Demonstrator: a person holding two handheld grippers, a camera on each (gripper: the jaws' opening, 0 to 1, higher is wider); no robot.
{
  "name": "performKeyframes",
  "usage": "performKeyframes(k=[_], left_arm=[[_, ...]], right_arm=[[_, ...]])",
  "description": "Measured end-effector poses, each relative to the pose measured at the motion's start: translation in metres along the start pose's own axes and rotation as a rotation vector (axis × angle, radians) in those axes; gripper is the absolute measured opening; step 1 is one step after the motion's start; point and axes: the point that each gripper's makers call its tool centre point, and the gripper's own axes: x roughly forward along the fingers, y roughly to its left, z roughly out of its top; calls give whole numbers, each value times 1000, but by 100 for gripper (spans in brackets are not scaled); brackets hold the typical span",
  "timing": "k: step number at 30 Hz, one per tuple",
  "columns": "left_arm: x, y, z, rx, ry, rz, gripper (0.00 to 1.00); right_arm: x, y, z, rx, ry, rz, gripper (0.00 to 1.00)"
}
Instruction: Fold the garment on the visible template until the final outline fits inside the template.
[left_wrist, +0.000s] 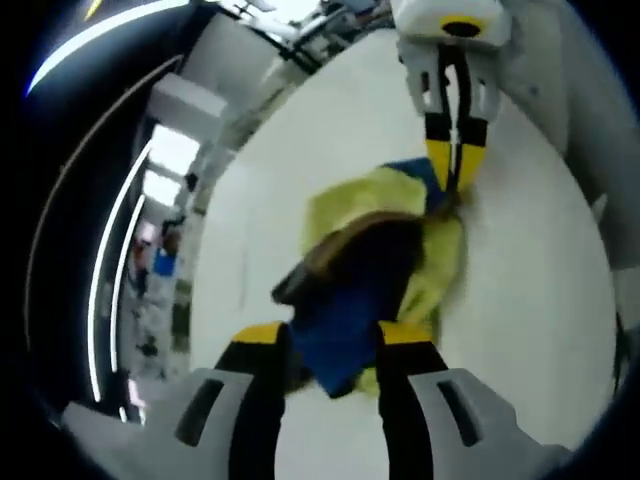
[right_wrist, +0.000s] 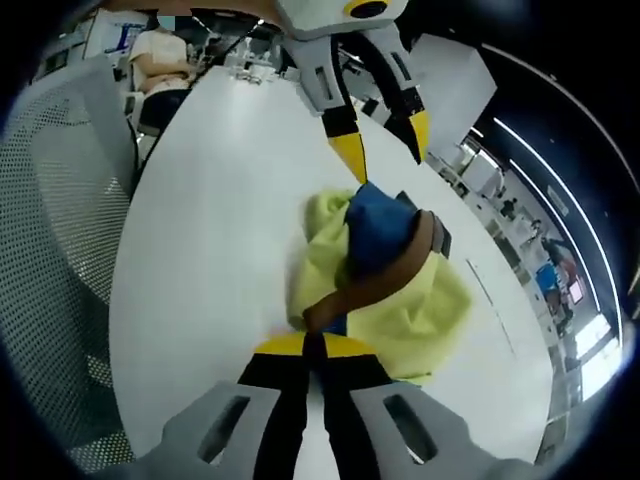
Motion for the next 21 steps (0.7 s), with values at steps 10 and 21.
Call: performKeyframes(k=[10,21], left_arm=[[14,8,5,151,30,-1,28],[23,14,13,257,20,4,24]], right_arm=[[-1,-1,1,-3,2,2,4],[-1,0,0,-1,4,3,4]])
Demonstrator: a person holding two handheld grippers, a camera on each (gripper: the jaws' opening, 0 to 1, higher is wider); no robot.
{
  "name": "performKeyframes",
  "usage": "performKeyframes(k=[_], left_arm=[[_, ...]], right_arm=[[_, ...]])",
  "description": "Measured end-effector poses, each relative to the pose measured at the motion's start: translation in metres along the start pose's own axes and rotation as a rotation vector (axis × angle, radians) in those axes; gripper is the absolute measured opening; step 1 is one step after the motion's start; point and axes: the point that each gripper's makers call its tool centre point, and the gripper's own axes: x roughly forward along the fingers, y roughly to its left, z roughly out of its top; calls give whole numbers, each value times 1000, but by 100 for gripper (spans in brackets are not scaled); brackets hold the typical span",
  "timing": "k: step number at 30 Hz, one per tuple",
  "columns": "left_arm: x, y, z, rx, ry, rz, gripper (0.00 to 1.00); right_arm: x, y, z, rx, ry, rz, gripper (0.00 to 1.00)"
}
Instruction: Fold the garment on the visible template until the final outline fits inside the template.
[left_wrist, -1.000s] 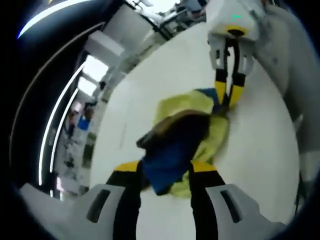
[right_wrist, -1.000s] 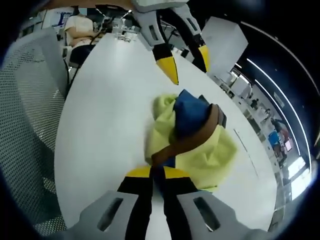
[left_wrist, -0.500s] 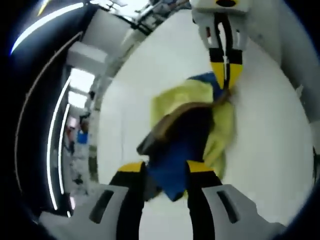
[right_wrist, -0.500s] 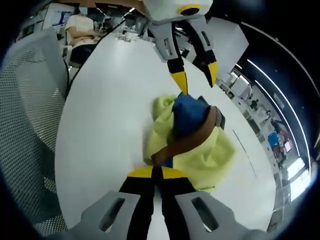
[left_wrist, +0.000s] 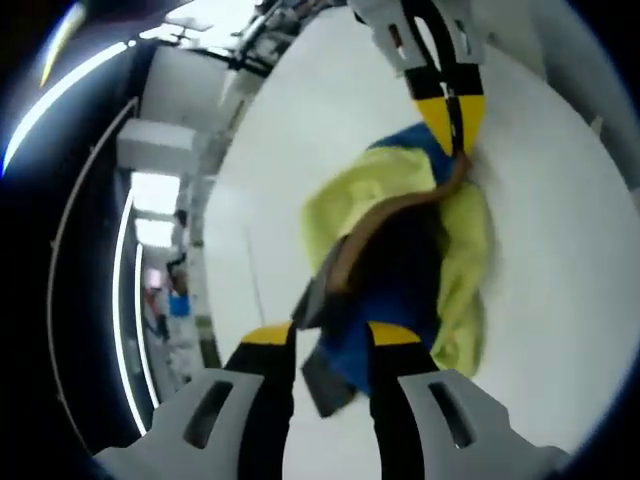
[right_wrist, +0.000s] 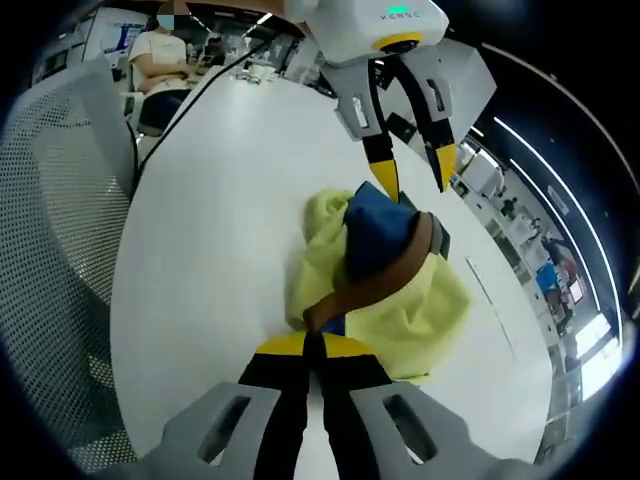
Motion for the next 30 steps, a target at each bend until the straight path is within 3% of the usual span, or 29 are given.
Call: performKeyframes(k=[5,8,18,25,30], left_arm=[[9,-2,2,86,18,-30,21],[13,1,6,103,12,-21,23],[21,7,15,176,-11,-27,13],[21,0,14,184,-11,-64,3],[21,-1,11,189,-4,-64,2]], right_arm=[[0,0,0,-1,1,1,4],[1,0,0,-1,2,2,4],[1,-1,-1,0,8,2,4],[1,-2,-2,7,11,1,4],[2,-1,-3,11,13,3,4]])
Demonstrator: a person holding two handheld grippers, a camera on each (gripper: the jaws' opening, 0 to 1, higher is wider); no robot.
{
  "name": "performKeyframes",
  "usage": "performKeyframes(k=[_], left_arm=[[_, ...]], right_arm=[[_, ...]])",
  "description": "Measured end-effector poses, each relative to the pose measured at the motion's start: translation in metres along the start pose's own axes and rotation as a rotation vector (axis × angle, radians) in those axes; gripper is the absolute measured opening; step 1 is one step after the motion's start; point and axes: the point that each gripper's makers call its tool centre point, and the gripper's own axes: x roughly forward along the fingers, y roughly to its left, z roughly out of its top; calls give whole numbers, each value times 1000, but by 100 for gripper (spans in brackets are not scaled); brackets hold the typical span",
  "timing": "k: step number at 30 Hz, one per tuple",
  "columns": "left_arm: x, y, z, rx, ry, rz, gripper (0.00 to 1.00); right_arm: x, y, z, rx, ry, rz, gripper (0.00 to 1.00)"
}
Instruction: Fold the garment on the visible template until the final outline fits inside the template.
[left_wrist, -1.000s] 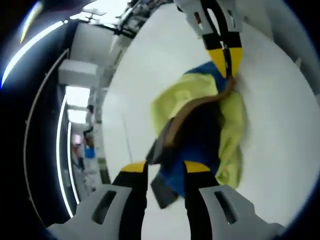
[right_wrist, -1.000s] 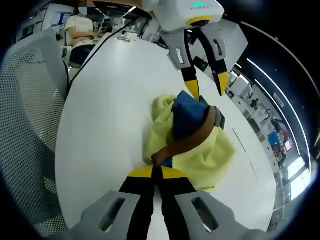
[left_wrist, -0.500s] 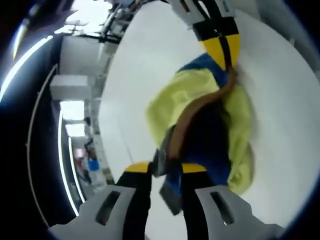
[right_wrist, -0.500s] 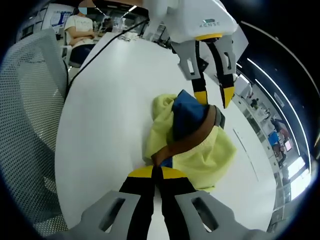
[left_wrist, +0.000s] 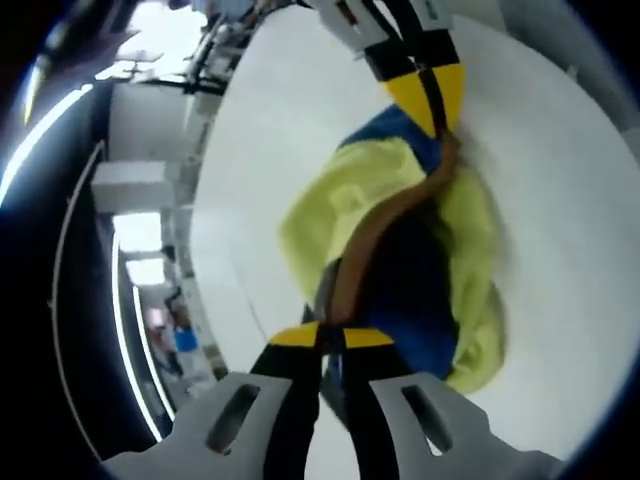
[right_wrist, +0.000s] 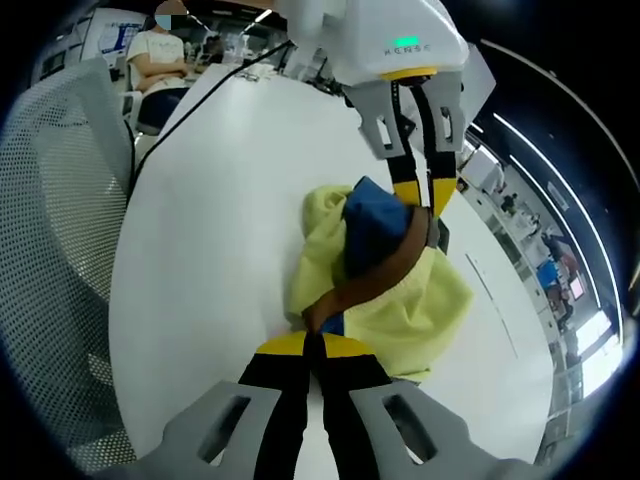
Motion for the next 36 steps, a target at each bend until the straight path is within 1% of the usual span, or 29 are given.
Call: performKeyframes(k=[5,10,14,19,20,28,31,33,36], left_arm=[[-1,-1,-3,-16,8,-2,1],[-5,-2,-4,-56,11,2,0],[-11,-2,-6,-129,9,7,0],[-19,0,-6,-186,-3,15,0],[-21,0,-5,-217,-7,18,0],[-33,6,-5,-319,-38,45,0],[-36,8,-8,-351,-46,59,0],[-38,9,-11,-378,-48,68,0],[-44,13,-10,-420,-61,78,0]], right_arm=[[-1,-2,-1,17,-3,-2,4],[-3,-6,-1,53,-10,-12,4],[-5,-13,0,98,-30,-34,3],[-9,-21,2,177,-61,-54,3],[-10,-21,2,186,-65,-55,3],[-23,-38,11,236,-118,-118,3],[-31,-48,16,257,-149,-158,3],[-35,-53,19,283,-168,-168,3],[-40,-60,21,303,-183,-176,3]])
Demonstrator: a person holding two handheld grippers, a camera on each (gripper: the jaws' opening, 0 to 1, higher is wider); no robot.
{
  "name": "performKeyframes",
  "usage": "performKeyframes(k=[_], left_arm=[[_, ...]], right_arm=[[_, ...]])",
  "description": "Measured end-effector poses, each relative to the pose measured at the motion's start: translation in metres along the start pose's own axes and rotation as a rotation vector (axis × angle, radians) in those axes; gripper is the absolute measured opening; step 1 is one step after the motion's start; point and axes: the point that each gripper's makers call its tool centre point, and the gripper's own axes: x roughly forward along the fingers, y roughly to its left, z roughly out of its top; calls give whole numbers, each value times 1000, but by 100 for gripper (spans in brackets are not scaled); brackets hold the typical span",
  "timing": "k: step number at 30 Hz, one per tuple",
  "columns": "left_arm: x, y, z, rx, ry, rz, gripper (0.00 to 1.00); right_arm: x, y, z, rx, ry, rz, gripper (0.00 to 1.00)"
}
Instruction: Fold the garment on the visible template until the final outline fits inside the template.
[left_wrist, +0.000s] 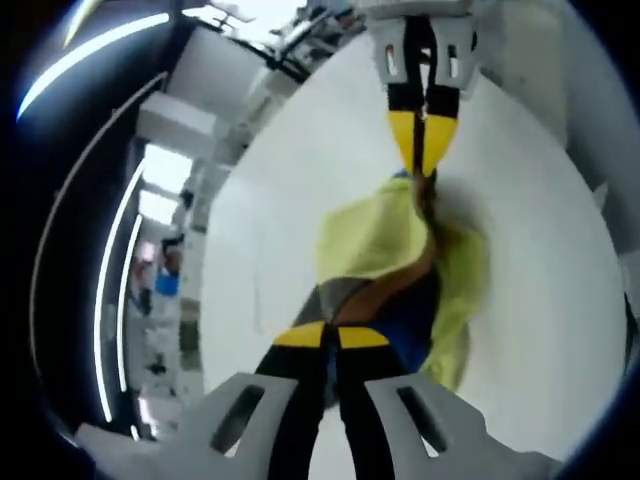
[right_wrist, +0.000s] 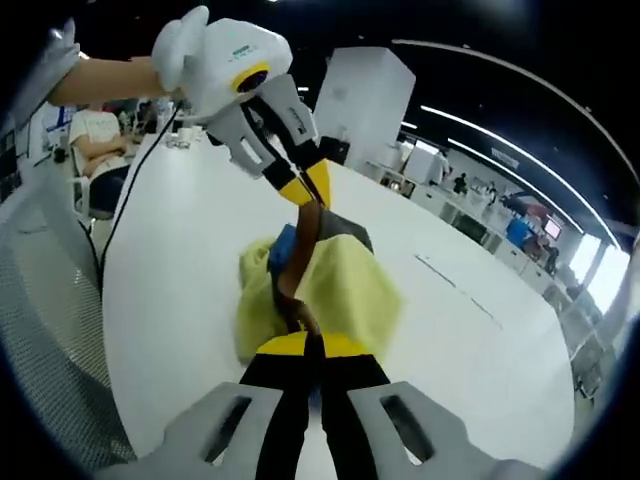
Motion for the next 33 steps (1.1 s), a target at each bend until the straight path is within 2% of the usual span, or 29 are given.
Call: performKeyframes(k=[3,8,11,16,24,33], left_arm=[[-7,4,3,-31,-16,16,0],[-19,17,8,-110,-35,63,0],[-24,20,8,-166,-36,68,0],[-32,24,9,-194,-28,75,0],[-55,45,23,-324,-89,101,0],[-71,62,24,-356,-82,128,0]], right_arm=[[-3,-6,5,1,-11,-13,3],[-12,-18,25,41,-65,-26,2],[-15,-26,34,46,-80,-37,2],[-18,-34,45,62,-101,-38,2],[-25,-44,71,96,-161,-28,2],[-31,-60,89,101,-201,-40,1]])
